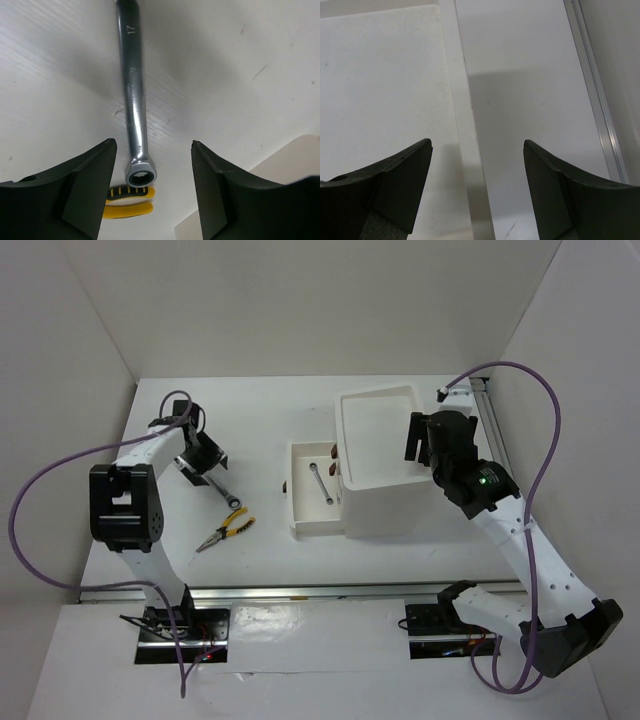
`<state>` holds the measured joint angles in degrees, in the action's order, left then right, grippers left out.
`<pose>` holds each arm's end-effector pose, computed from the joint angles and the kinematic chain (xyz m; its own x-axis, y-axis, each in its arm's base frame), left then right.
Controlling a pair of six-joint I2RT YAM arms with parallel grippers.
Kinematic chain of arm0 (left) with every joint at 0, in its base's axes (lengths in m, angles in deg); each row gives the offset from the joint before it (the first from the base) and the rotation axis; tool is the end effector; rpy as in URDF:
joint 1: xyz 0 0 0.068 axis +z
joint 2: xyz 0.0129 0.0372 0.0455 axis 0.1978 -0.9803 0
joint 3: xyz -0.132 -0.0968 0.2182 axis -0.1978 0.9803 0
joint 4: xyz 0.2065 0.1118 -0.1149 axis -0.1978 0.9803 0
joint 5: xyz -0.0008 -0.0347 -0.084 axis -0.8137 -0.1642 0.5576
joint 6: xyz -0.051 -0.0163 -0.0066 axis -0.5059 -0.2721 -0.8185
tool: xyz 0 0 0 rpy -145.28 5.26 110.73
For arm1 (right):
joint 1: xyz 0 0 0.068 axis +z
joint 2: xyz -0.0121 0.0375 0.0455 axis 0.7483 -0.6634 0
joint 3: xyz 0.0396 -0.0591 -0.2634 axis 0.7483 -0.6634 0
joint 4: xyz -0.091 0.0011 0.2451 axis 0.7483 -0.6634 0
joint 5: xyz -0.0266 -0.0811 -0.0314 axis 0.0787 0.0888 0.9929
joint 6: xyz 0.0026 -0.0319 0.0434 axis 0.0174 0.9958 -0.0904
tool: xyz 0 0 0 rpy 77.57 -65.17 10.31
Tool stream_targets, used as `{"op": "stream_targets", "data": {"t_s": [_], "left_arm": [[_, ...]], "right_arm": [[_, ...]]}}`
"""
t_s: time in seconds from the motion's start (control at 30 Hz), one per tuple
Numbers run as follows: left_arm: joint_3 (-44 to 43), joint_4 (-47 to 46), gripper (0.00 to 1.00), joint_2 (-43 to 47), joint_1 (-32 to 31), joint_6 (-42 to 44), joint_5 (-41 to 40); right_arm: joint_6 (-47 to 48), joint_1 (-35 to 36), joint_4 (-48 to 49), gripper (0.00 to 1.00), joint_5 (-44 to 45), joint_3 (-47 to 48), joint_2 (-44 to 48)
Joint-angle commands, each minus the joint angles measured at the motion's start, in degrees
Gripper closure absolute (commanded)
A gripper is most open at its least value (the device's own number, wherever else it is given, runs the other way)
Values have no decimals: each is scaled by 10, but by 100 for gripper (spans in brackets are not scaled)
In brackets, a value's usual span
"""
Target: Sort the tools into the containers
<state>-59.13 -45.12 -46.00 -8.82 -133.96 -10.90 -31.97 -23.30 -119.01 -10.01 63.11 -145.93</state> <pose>0.3633 0.0173 0.2112 -0.5596 -0.7772 -0.2878 -0.7197 0.6279 -0.2963 0.2023 0.0751 0.3812 -0.4170 0.0037 -0.9089 0.1248 0.9908 -0.0532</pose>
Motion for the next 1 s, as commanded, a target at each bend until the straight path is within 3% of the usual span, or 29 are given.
{"op": "stream_targets", "data": {"t_s": [0.0,0.4,0.73,0.83,0.97], "left_arm": [[-25,38,27,-58,-14,-51,-26],[-19,77,28,-123,-8,-96,-84],[-88,129,31,-179,-2,-91,-122],[-94,129,39,-188,-2,-86,-122],[-88,124,64,-206,3,-80,-122]], "right_arm": [[7,10,18,19,16,3,7],[7,15,18,19,16,3,31],[7,26,23,19,16,3,48],[7,32,23,19,27,3,55],[7,38,23,19,32,9,55]]}}
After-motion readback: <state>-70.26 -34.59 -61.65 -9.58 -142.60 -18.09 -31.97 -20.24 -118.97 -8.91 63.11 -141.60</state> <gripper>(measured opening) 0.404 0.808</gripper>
